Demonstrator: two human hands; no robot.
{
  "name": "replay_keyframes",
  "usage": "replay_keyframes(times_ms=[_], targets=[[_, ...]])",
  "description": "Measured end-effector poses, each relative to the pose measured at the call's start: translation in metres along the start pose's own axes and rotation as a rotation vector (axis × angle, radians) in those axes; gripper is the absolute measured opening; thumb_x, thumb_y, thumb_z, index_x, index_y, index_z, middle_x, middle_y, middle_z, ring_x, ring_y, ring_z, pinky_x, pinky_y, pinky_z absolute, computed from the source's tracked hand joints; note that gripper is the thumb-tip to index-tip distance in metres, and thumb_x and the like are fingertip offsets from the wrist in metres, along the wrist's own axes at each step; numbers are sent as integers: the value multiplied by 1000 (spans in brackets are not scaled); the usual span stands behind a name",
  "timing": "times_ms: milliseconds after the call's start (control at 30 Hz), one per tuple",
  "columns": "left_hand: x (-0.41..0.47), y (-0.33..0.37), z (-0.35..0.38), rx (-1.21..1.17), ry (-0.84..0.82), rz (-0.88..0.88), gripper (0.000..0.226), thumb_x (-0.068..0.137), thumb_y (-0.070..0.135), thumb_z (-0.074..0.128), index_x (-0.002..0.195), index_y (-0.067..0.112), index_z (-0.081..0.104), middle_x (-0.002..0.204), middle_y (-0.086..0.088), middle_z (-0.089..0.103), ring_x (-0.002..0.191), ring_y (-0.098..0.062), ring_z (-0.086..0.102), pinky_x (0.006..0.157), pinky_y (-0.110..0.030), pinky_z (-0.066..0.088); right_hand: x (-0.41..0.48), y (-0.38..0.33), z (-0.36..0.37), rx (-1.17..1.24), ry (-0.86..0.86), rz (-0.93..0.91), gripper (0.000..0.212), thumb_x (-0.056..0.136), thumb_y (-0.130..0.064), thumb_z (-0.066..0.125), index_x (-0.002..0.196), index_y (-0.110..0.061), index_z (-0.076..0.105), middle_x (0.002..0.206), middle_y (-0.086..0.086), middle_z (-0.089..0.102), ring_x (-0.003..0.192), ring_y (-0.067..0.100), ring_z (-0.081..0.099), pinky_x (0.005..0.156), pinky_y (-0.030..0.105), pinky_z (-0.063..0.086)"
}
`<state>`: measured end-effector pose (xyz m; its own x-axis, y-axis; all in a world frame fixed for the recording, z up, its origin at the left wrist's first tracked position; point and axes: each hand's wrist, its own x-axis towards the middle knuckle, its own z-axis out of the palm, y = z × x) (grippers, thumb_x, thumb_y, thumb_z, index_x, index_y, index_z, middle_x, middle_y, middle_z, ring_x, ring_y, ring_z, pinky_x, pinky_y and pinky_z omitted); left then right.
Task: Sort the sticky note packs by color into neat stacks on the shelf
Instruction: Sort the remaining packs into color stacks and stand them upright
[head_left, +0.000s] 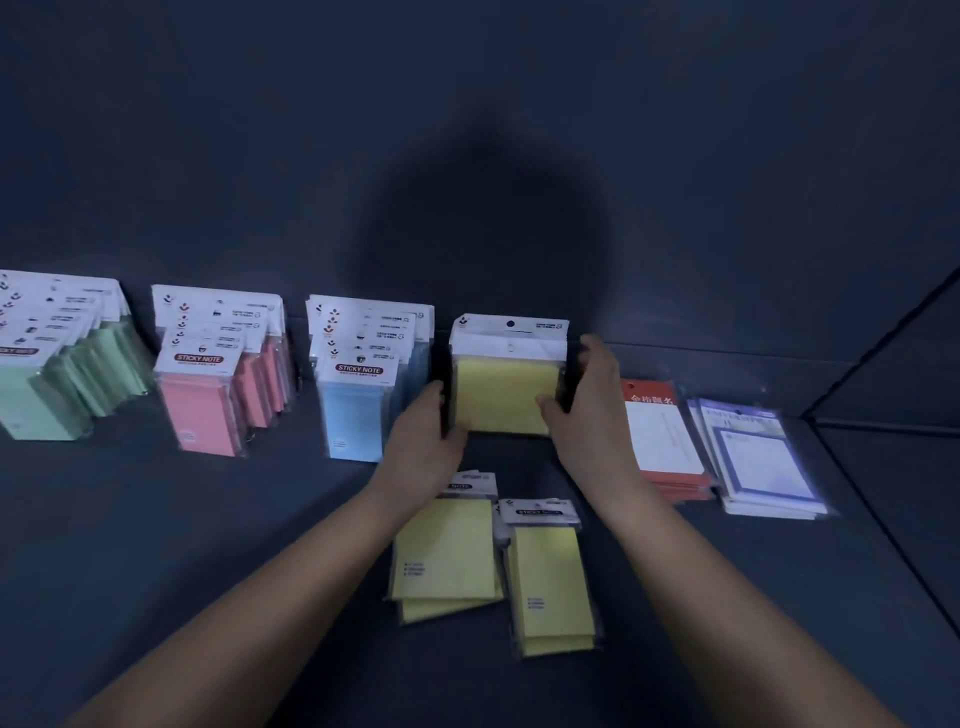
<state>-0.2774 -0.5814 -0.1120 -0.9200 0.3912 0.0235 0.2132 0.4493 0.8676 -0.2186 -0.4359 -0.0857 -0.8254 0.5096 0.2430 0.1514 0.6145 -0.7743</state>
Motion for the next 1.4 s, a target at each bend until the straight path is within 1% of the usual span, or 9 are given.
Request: replay_keyframes(times_ms=[167, 233, 400, 533, 600, 767, 1133, 1267, 1400], targets=[[-66, -25, -39, 99, 230, 2, 19, 88, 12, 57, 93, 30, 63, 95, 16, 62, 90, -9, 59, 80, -31, 48, -57, -5, -9, -344, -367, -109, 17, 90, -24, 56, 102, -16, 65, 104, -1, 52, 103, 17, 47, 86, 26, 35], [-85, -33, -46, 282, 161, -20, 6, 87, 30, 58, 88, 30, 64, 96, 16, 59, 95, -14, 56, 79, -32, 45, -74, -6, -3, -476, -526, -101, 26, 92, -37, 50, 96, -19, 69, 103, 0, 53, 104, 18, 44, 90, 31, 33], [-111, -32, -36, 489, 32, -74, 81, 66, 72, 18, 106, 24, 69, 118, 9, 53, 111, -19, 45, 90, -32, 38, -90, -16, 0, -673, -554, -101, 49, 94, -55, 34, 92, -17, 64, 100, 0, 53, 107, 21, 44, 92, 34, 28], [-116, -21, -21, 233, 0, -181, 36, 89, 46, 52, 115, 22, 63, 122, 8, 46, 122, -15, 34, 101, -25, 28, -99, -21, 7, -749, -582, -54, 56, 92, -59, 33, 112, -11, 55, 120, 6, 49, 117, 25, 40, 99, 37, 28], [-116, -9, -18, -89, -9, -259, 10, 90, 26, 58, 99, 27, 60, 109, 6, 53, 112, -16, 45, 92, -26, 38, -101, -23, 11, -656, -570, 6, 52, 92, -55, 38, 115, -10, 52, 122, 8, 46, 119, 26, 38, 99, 38, 28], [-109, -5, -10, -545, 156, -283, 26, 93, -1, 46, 110, 16, 38, 106, -7, 59, 83, -8, 54, 66, -18, 44, -99, -19, 21, -234, -453, 109, 21, 88, -37, 56, 89, -18, 47, 96, 1, 54, 105, 25, 50, 81, 32, 38], [-47, 2, 4, -178, -9, 221, 58, 90, -10, 43, 139, 19, 30, 127, 10, 44, 117, -4, 42, 87, 6, 29, -59, 1, 13, 102, -19, -31, 34, 87, -4, 59, 119, -14, 51, 104, 2, 63, 95, 17, 59, 85, 34, 49], [-15, -4, 24, -95, 17, 205, 65, 88, -6, 46, 144, 17, 22, 133, -4, 40, 123, -16, 37, 108, -23, 28, -32, 7, 18, -33, 51, -2, 36, 87, -5, 60, 121, -8, 50, 107, 7, 61, 98, 22, 57, 80, 30, 42], [-11, -15, 41, 61, 211, 64, 52, 90, 4, 52, 137, 7, 33, 126, -14, 41, 119, -28, 40, 100, -35, 32, -25, 14, 26, -82, 47, 53, 38, 88, -4, 57, 125, -6, 47, 115, 10, 59, 106, 23, 55, 84, 28, 42]])
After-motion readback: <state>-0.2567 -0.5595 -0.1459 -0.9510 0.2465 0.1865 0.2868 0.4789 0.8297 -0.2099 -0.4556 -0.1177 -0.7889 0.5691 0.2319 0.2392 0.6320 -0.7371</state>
